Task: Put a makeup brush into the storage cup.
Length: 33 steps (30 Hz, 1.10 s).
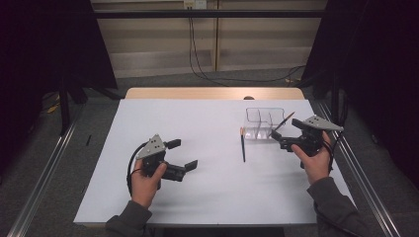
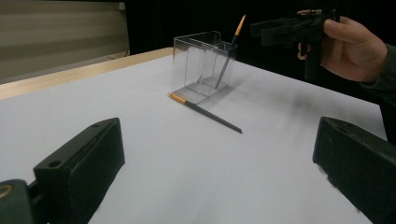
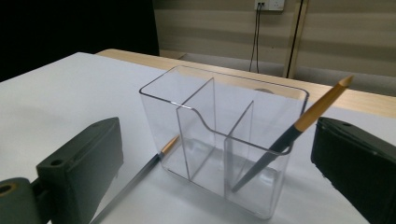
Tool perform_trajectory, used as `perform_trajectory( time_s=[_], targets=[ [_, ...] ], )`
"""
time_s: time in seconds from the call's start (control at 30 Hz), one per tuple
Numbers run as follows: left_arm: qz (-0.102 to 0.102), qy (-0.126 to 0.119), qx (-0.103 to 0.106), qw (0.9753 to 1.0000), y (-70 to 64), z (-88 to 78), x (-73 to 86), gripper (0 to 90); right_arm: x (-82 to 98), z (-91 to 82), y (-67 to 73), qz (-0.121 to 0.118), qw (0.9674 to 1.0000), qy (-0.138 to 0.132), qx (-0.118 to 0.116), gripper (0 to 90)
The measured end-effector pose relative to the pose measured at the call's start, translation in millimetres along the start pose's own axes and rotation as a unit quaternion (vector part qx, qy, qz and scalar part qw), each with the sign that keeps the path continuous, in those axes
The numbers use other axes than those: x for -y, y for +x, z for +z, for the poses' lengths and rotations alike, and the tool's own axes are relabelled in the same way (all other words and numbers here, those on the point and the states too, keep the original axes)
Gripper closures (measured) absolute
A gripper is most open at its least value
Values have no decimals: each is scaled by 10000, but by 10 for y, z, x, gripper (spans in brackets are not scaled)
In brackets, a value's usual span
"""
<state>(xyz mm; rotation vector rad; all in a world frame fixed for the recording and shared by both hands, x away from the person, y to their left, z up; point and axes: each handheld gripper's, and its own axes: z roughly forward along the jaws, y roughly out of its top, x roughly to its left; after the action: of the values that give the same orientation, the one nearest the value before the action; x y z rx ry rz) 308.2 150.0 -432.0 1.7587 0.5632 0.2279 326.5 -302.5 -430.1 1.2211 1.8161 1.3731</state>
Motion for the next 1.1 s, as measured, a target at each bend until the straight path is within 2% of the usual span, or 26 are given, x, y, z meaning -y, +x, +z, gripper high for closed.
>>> perform_trajectory(
  time_s=[0.13, 0.53, 0.57, 0.6, 0.8, 1.1],
  targets=[
    [19, 12, -58, 10000, 0, -12, 0, 18, 3, 28, 48, 44, 10000, -3, -52, 21],
    [-6, -44, -134, 9999, 8, -66, 2, 19, -18, 149, 227, -46, 9997, 47, -236, 22],
    [46, -31, -133, 9999, 15, -82, 0, 19, -22, 161, 243, -51, 9996, 41, -260, 22],
    [11, -69, -84, 9999, 17, -87, 3, 19, -26, 172, 254, -81, 9996, 40, -278, 22],
    [60, -38, -179, 9998, 37, -136, -4, 19, -50, 239, 358, -112, 9991, 60, -399, 22],
    [6, -104, -159, 9998, 37, -121, -6, 20, -44, 321, 468, -110, 9985, 83, -530, 22]
  ],
)
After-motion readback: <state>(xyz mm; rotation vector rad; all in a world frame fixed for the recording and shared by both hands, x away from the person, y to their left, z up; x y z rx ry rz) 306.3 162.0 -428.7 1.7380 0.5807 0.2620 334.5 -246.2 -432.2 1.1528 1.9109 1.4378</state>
